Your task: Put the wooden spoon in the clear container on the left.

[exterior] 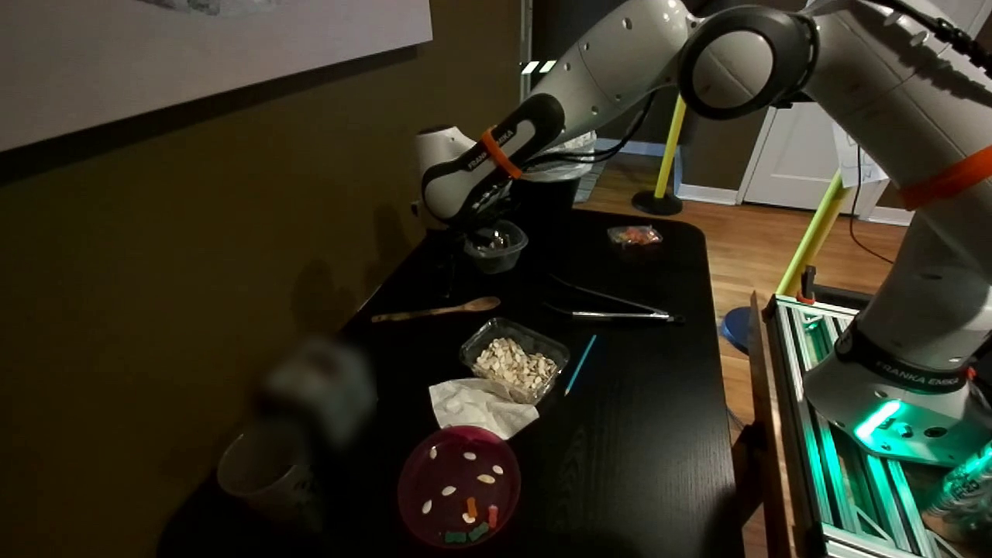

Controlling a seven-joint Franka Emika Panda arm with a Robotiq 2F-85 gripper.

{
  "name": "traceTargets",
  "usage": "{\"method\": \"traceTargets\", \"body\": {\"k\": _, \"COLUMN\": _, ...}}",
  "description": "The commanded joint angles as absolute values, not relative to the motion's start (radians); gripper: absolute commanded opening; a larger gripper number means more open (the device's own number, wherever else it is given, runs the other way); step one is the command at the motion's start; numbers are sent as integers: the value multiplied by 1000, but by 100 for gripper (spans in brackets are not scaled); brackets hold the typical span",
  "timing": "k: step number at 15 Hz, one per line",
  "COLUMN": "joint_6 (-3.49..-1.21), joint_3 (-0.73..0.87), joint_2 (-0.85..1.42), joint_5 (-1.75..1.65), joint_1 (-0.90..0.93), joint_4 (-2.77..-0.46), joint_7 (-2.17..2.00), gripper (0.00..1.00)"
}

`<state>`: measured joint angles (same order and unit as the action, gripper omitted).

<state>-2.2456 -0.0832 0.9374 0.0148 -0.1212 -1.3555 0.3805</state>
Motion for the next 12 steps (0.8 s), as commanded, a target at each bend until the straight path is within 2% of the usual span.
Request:
{"method": "traceTargets", "body": {"k": 1, "joint_6": -2199, "joint_3": -88, "joint_2": 974, "joint_5": 9, "joint_1": -127, "joint_4": -1307, "joint_7": 422, "gripper": 100}}
{"method": "traceTargets", "body": {"k": 4, "joint_6": -2191, "joint_3": -88, "joint_2": 999, "joint_5": 8, "joint_1": -128, "joint_4": -1282, "joint_7": 431, "gripper": 100}}
{"method": "traceTargets", "body": {"k": 7, "joint_6": -2417, "joint_3": -66, "joint_2": 979, "joint_5": -16, "joint_1": -101, "joint_4": -1353, "joint_7": 395, "gripper": 100}}
{"method": "traceTargets", "body": {"k": 12, "joint_6": -2541, "joint_3": 12, "joint_2": 1001, "joint_5": -149, "joint_1": -45, "joint_4": -1414, "joint_7": 371, "gripper": 100}}
